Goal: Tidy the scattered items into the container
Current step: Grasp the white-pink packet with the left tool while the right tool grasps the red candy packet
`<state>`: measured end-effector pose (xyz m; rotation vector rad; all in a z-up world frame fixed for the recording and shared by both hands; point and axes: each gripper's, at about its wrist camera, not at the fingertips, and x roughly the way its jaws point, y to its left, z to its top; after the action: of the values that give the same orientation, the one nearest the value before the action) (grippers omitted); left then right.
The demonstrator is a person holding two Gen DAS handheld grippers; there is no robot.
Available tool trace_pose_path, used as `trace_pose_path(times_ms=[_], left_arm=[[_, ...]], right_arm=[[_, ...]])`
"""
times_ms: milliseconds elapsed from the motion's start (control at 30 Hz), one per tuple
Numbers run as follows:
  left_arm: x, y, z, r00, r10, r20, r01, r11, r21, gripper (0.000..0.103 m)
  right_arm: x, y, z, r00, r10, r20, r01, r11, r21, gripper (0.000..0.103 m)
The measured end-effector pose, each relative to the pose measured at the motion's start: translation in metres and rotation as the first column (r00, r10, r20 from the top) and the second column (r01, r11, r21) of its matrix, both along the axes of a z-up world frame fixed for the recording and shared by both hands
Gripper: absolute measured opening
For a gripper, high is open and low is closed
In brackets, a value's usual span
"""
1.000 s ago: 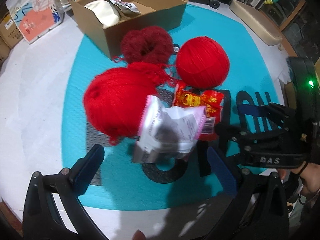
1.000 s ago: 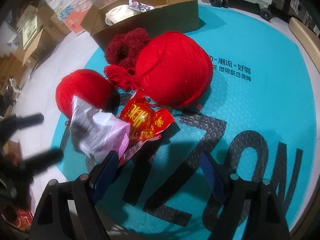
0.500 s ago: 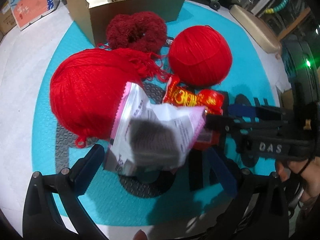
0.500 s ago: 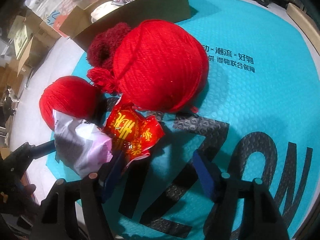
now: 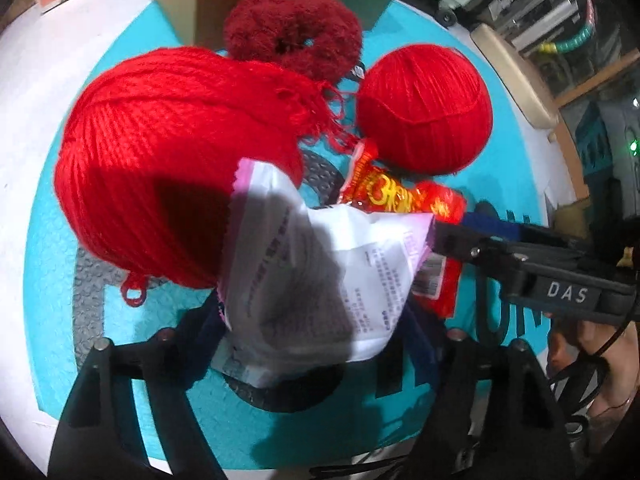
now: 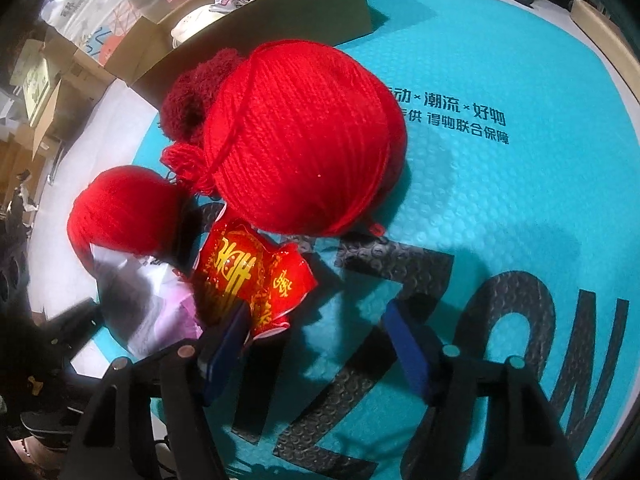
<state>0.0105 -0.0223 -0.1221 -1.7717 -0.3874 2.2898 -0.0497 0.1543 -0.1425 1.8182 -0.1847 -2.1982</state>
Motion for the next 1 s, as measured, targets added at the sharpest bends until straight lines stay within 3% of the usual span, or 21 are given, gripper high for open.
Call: trace_pose_path(times_ms=[67,167,367,467,633,733,1000], left_arm=[[0.002,0.001,0.005,1.000,-0.010,-0.003,0.010,1.000,-0.011,0.066],[0.009,0.001,0.011,1.000,-0.019,-0.002,0.019,1.000,-0.013,0.063],[0.030,-0.013,0.012,0.999,-0.022,0.034,0.019,0.996,0.083,0.063],[0.037,-0.018,0.015,0.999,-0.025,0.032,0.022,0.997,0.076,0.063],[0.049,-0.036,0.013,0.998,0.011,0.061,-0.016,0.997,0.077,0.063],[0.050,-0.038,0.013,0.998,0.017,0.059,-0.021,0.997,0.073,0.063],[0.045,-0.036,0.025,0.999,0.013,0.033,-0.015,0.999,0.050,0.063]], right_arm=[[-0.001,-0.001,-0.002,1.000,-0.001,0.007,0.001,1.000,-0.005,0.071],[-0.002,-0.004,-0.004,1.000,-0.004,0.019,0.004,1.000,-0.009,0.071],[-0.001,-0.012,-0.007,0.999,0.003,0.041,-0.001,0.999,-0.041,0.068],[-0.001,-0.020,-0.014,0.998,0.015,0.068,-0.010,0.998,-0.069,0.058],[-0.001,-0.029,-0.020,0.997,0.049,0.056,-0.041,0.990,-0.137,0.024],[0.000,-0.031,-0.019,0.997,0.065,0.035,-0.059,0.988,-0.144,0.018],[0.009,-0.033,0.000,0.995,0.096,-0.021,-0.098,0.986,-0.136,0.013]])
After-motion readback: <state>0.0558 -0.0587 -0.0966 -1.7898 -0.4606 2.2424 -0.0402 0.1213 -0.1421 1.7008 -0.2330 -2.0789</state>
